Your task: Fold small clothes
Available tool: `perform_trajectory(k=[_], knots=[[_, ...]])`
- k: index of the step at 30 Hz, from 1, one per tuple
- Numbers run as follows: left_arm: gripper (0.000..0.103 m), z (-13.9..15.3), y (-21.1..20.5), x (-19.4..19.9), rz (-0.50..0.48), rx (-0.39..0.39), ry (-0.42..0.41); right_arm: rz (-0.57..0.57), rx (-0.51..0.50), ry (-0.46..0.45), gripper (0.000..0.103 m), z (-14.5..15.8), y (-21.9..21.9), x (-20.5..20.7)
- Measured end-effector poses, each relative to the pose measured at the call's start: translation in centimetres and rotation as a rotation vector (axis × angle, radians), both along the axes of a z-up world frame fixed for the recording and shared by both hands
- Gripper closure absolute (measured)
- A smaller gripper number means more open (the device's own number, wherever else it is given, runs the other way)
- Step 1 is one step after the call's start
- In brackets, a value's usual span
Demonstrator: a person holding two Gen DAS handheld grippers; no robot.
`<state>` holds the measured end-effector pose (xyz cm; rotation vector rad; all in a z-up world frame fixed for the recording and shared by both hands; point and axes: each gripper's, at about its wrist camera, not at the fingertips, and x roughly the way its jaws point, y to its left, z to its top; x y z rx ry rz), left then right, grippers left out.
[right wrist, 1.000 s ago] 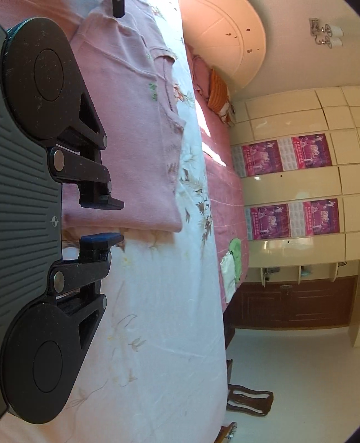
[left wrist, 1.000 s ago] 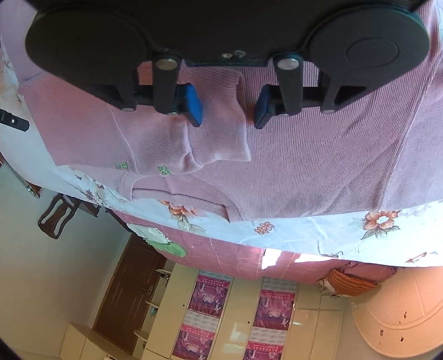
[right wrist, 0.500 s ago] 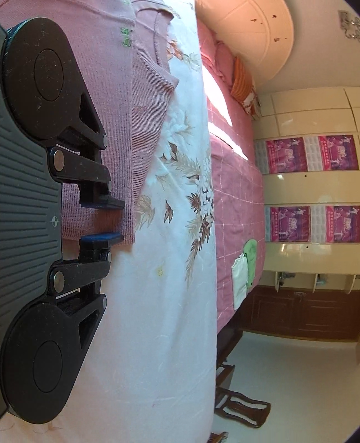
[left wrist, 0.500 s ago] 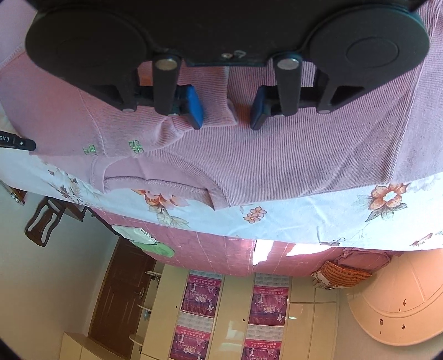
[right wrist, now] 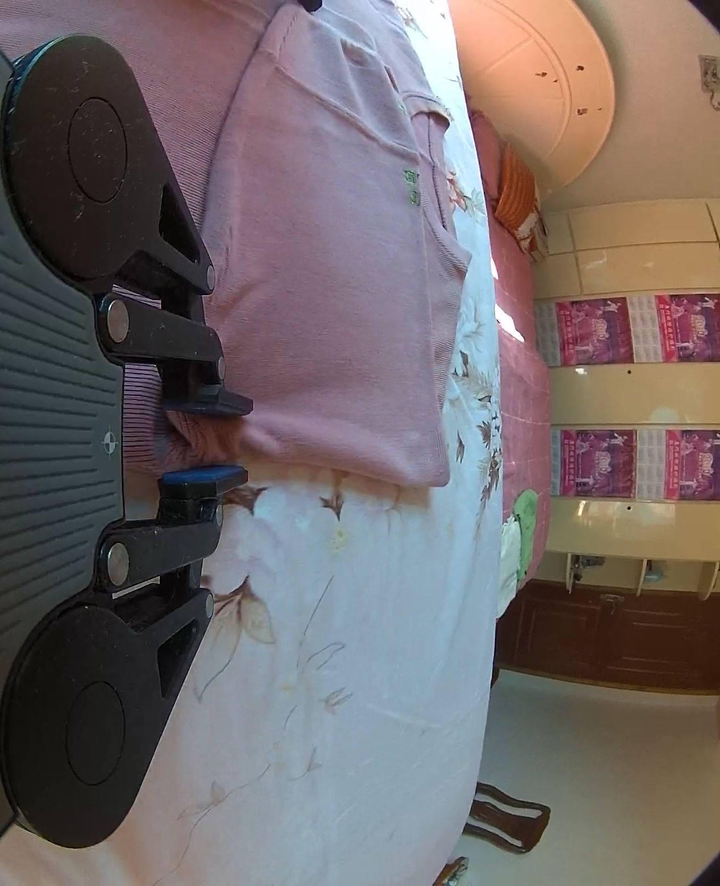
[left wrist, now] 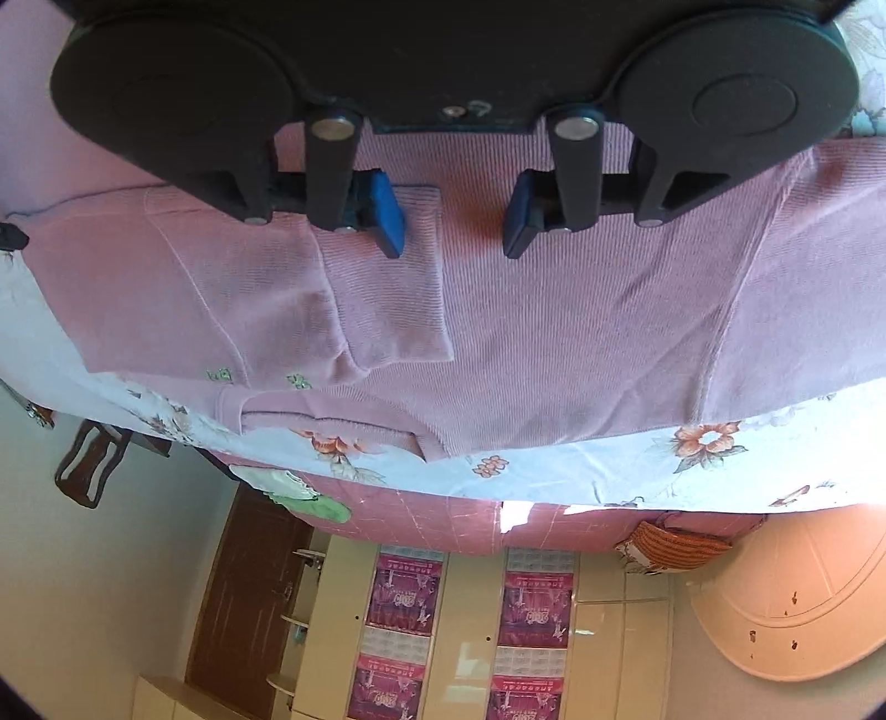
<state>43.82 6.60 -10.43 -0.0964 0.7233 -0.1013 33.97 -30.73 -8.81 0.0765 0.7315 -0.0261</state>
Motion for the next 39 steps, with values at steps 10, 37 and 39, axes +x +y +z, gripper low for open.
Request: perform_trajectory(k=[10, 37, 39], knots=[[0.046, 1.2, 3.0, -2.2, 0.072, -0.013, -0.009, -0.062, 0.026, -0.022, 0.086, 1.9, 1.8, -1.0], [0.057, -2.4, 41.7, -15.1, 0.83, -0.678, -0.238, -0.036, 0.135, -0.03, 0.086, 5.1, 15.7, 0.8], [0.06, -2.7, 42.4, -15.1, 0.846, -0.724, -0.257, -0.04, 0.128, -0.026, 0.086, 5.2, 16.0, 0.8]])
